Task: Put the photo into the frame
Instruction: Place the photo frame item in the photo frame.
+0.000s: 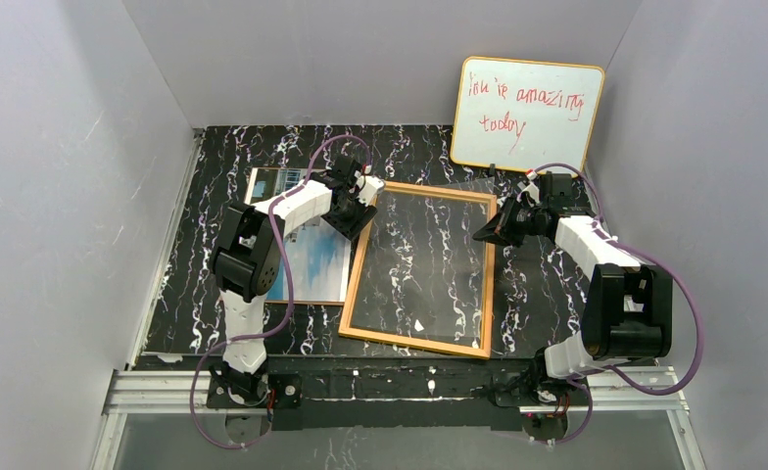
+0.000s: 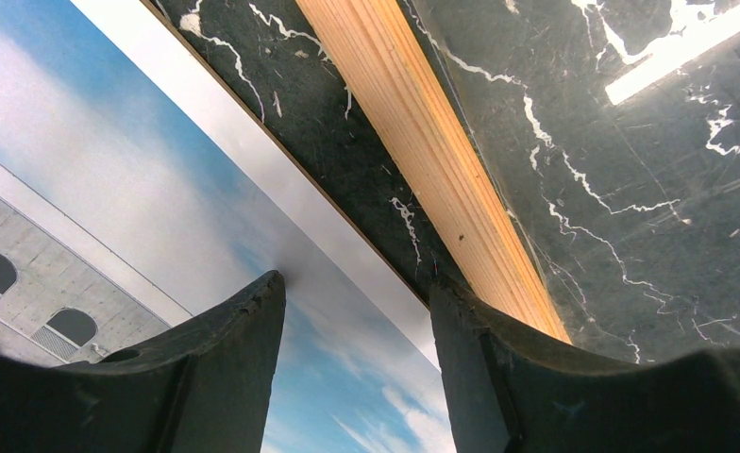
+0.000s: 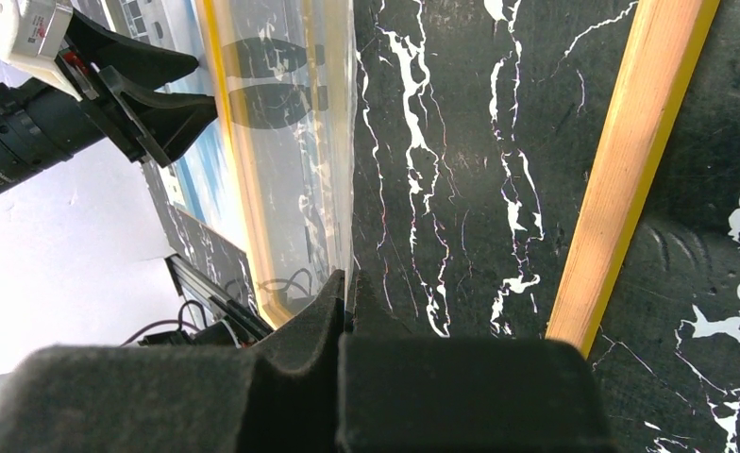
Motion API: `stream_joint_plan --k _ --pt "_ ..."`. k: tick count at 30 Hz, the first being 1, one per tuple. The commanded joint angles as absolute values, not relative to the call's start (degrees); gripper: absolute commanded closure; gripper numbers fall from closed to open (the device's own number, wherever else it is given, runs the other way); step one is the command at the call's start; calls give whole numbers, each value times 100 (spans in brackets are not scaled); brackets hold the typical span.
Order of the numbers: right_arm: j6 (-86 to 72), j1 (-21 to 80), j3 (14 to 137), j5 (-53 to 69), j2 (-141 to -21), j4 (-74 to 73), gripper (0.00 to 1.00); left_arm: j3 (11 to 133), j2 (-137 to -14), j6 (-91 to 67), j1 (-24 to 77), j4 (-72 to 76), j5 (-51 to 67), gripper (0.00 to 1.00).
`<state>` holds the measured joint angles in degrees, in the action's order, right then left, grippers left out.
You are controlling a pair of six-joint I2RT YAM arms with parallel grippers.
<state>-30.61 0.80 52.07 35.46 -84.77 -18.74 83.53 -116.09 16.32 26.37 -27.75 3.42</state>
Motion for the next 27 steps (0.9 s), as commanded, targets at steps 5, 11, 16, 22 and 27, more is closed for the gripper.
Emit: stream_joint_plan --k 5,11,16,22,27 --pt "-2944 45 5342 3689 -8604 -1941 99 8425 -11863 1617 2646 -3216 610 45" --pt "-2753 44 5451 3739 -8838 -2317 99 8524 -11924 1643 2646 -3238 616 45" --pt "-2790 45 5560 3741 -8912 -2258 99 8531 -11957 1652 2646 -3243 666 45" --pt "-2950 47 5438 4213 -8642 -1632 99 8504 -12014 1670 2646 -3233 710 45" --pt "-3219 44 5078 4919 -7970 -706 99 8515 -12032 1657 2646 -3217 794 45"
